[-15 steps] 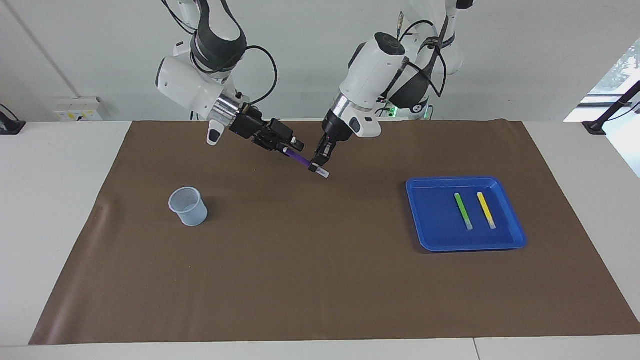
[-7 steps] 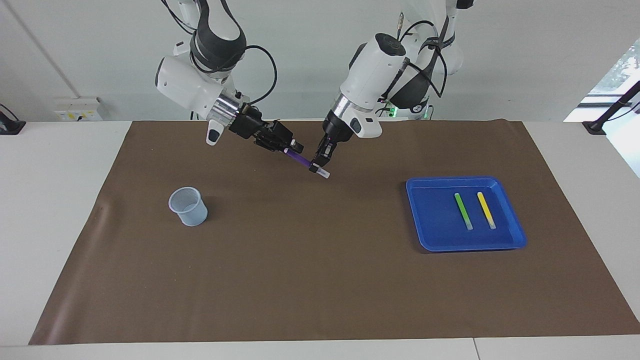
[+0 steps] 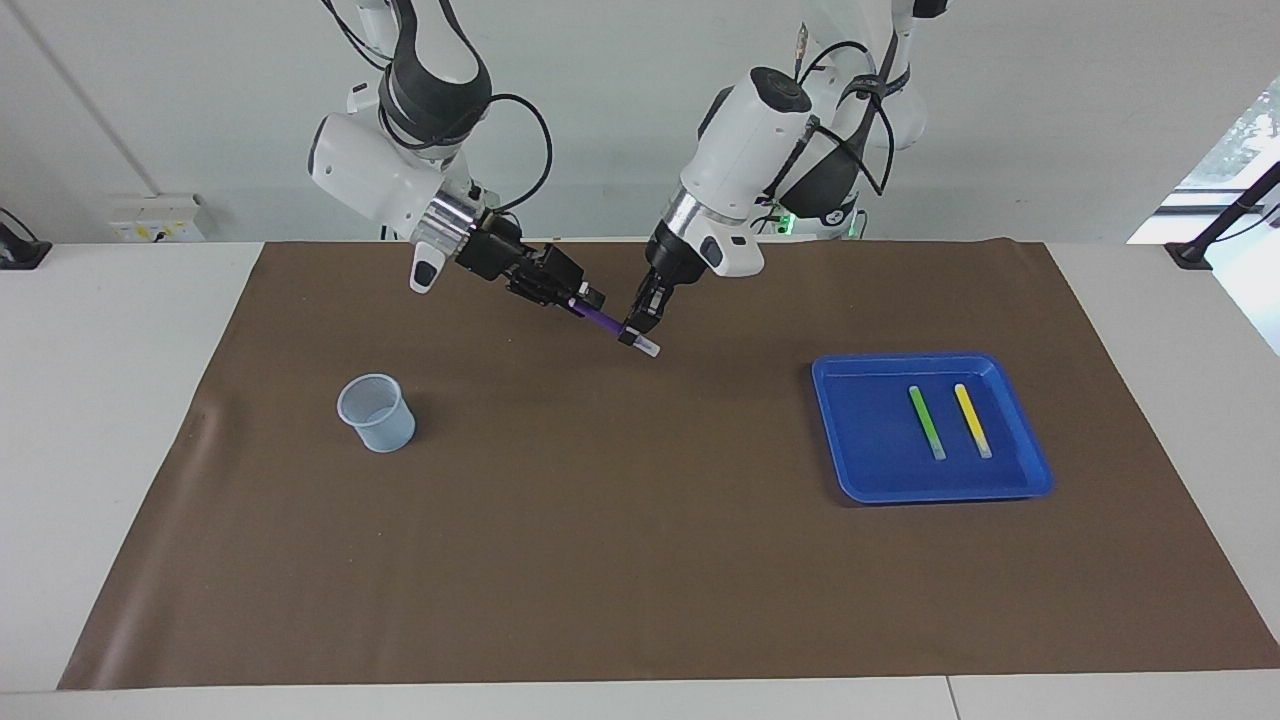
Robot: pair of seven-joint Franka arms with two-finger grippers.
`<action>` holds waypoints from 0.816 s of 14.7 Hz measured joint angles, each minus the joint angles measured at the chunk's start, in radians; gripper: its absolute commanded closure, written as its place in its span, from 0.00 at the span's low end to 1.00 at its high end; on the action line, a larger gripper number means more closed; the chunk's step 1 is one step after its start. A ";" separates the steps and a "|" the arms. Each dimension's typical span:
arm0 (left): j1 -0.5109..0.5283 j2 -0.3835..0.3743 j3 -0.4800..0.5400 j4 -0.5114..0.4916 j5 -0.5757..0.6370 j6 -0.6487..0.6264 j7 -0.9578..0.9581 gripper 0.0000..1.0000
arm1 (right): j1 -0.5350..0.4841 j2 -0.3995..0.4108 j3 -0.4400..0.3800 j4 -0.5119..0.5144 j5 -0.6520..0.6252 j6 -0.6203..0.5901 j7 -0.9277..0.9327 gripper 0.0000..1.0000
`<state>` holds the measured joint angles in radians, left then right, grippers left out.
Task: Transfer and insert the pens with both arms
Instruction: 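Grasp the purple pen with the right gripper, then open the left gripper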
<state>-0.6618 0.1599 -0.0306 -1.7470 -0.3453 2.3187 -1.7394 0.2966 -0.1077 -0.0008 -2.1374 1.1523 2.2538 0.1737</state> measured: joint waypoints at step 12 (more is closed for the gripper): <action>0.002 -0.009 0.006 0.000 0.005 -0.034 0.089 0.00 | -0.001 0.003 0.001 0.013 -0.003 -0.002 -0.021 1.00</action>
<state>-0.6599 0.1510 -0.0245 -1.7467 -0.3403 2.2844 -1.6506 0.2958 -0.1050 0.0000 -2.1245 1.1493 2.2522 0.1527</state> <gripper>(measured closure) 0.449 0.802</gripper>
